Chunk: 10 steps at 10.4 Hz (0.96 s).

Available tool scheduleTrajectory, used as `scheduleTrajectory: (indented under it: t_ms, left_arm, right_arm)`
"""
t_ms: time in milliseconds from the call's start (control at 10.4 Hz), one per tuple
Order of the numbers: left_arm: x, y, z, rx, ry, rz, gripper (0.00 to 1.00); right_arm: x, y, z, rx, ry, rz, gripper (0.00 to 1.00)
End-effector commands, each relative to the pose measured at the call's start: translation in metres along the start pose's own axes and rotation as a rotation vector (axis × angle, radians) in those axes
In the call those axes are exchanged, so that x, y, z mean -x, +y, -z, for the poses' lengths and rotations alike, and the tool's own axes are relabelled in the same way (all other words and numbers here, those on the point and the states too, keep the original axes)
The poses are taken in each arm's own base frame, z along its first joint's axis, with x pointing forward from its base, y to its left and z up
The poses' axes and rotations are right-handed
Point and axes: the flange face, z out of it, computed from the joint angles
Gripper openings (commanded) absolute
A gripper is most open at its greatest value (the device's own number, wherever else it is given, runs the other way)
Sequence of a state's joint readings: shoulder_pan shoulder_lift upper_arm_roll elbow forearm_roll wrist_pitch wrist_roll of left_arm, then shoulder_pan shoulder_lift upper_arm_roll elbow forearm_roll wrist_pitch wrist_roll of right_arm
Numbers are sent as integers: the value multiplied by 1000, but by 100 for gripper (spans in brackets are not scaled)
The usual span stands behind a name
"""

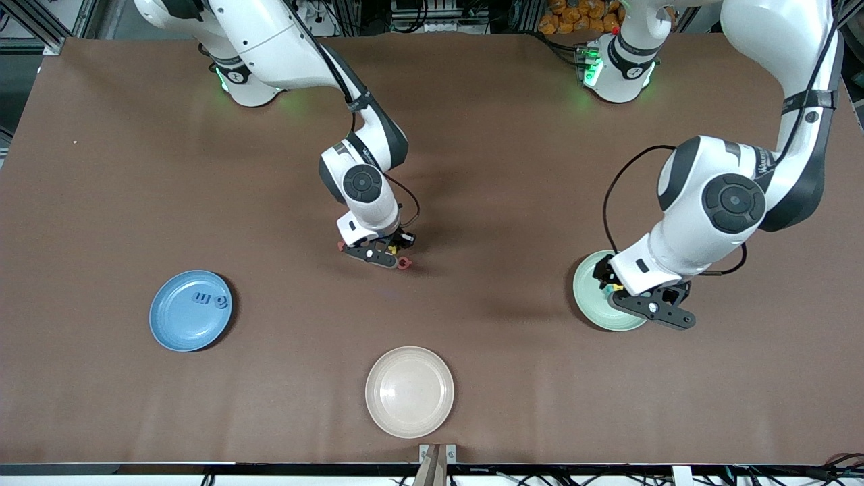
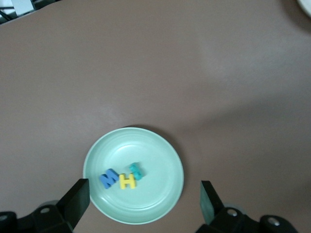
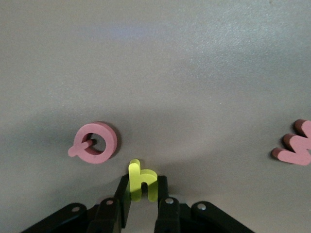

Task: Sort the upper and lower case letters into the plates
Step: 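Place the yellow h on the blue plate while the left gripper reaches Q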

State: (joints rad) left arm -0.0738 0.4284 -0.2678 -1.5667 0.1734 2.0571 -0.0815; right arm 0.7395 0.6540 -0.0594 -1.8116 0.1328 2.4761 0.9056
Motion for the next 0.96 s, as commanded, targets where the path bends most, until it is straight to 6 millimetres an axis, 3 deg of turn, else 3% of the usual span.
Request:
scheduleTrajectory:
  t_ms: [0,96,288,577,673,865]
  left_arm:
    - [-1,35,2,17,-14,106,100]
    - [-1,45,0,19,-15,149,100]
    - [-2,84,-10,22,-28,293,100]
    - [-4,163,-38,46,-30,428,100]
    - [-5,195,-51,58,-22,415,100]
    - [-7,242,-67,72,70,225,100]
  right_arm:
    - [-7,3,22,-23,32,-17,0]
    - [-30,14,39,-24,47,-31,0]
    - [-99,60,74,12,15,35,0]
    - [-180,146,90,27,-12,126,0]
    - [-208,185,93,25,-15,172,0]
    - [-249,245,105,41,1,242,0]
